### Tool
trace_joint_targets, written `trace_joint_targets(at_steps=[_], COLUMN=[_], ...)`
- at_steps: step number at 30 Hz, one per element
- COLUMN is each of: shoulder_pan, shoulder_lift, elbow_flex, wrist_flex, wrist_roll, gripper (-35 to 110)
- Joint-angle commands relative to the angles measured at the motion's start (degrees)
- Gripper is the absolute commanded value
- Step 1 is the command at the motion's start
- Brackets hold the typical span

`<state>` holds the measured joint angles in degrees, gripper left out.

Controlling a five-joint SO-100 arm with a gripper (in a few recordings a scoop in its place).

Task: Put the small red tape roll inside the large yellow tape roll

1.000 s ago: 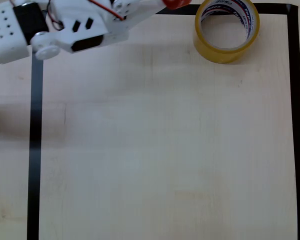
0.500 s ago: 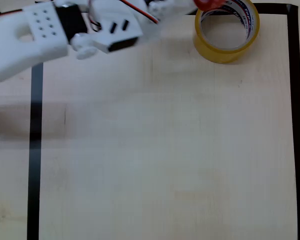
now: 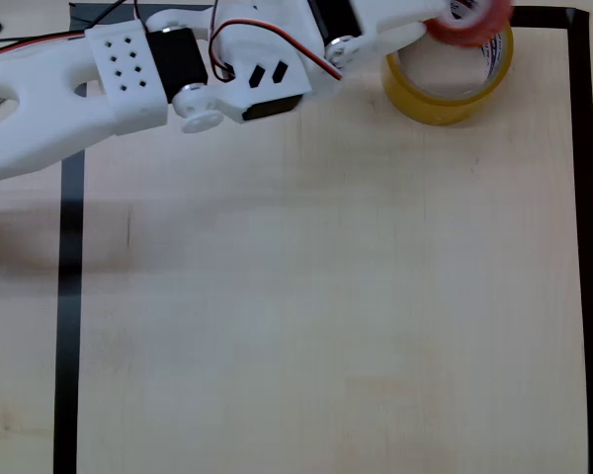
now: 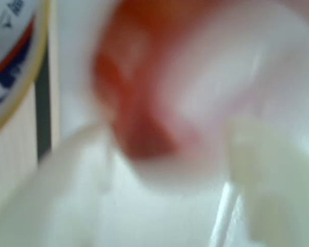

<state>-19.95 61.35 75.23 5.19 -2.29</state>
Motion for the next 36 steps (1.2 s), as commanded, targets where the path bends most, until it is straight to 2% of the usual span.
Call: trace_joint_targets(at_steps=[1,10,12,14,16,19,20,29,35,36], shoulder_pan=[-0.97,-1.14,-1.49,-1.49,-1.32,0.0,0.53,10.9,20.13,20.74], shoulder_lift=[4.83,6.94,10.11,16.0,26.19,49.22,56.25,101.78,129.37,129.46], elbow_flex=[-7.38,-3.43,0.88,6.42,16.79,42.8,48.69,75.41,92.11,92.46], wrist_flex=[0.18,0.18,0.88,6.77,11.25,3.43,3.96,33.31,51.86,54.49], wrist_roll=[1.23,1.23,1.23,1.14,1.23,2.2,2.81,6.33,2.72,2.72], gripper=[13,13,5,0,0,0,0,0,0,0])
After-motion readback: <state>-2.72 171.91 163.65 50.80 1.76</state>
